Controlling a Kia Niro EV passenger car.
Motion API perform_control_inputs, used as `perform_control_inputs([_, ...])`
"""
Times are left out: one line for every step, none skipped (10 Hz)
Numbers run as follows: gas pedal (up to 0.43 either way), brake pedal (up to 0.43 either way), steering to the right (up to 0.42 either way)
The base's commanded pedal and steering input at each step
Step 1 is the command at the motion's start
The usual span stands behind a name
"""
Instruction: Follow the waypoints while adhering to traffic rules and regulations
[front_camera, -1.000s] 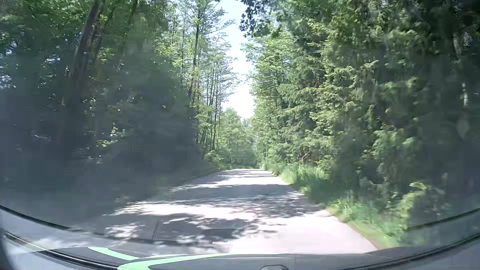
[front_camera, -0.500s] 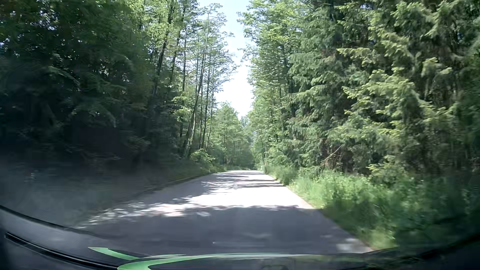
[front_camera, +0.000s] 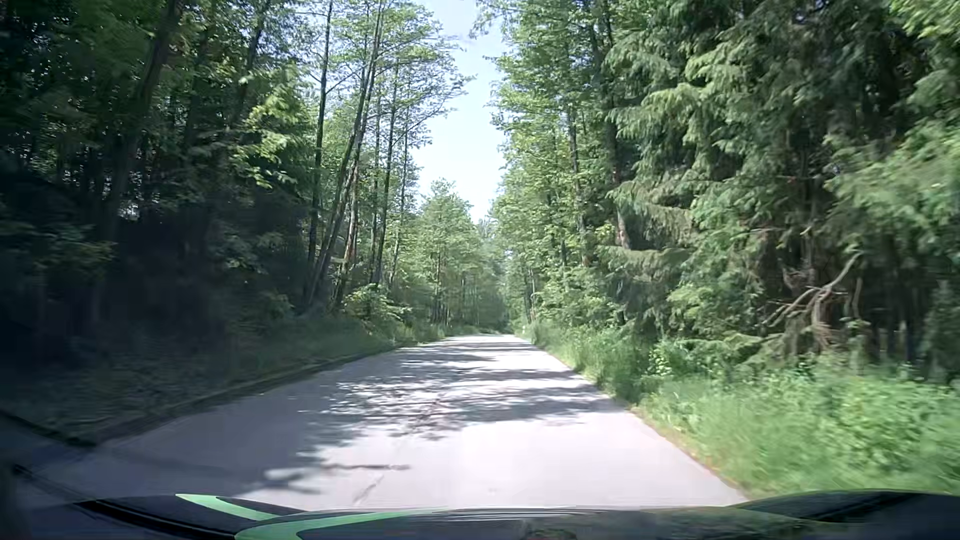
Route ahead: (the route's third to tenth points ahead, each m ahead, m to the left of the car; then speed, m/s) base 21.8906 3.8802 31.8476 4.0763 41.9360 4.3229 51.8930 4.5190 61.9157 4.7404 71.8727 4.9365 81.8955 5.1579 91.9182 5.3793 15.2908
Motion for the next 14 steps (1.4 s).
perform_control_inputs([0.157,0.0,0.0])
perform_control_inputs([0.157,0.0,-0.002])
perform_control_inputs([0.15,0.0,-0.001])
perform_control_inputs([0.15,0.0,-0.001])
perform_control_inputs([0.15,0.0,-0.001])
perform_control_inputs([0.15,0.0,-0.001])
perform_control_inputs([0.15,0.0,0.001])
perform_control_inputs([0.15,0.0,0.003])
perform_control_inputs([0.15,0.0,0.003])
perform_control_inputs([0.15,0.0,0.002])
perform_control_inputs([0.138,0.0,0.002])
perform_control_inputs([0.11,0.0,0.001])
perform_control_inputs([0.11,0.0,0.001])
perform_control_inputs([0.11,0.0,0.0])
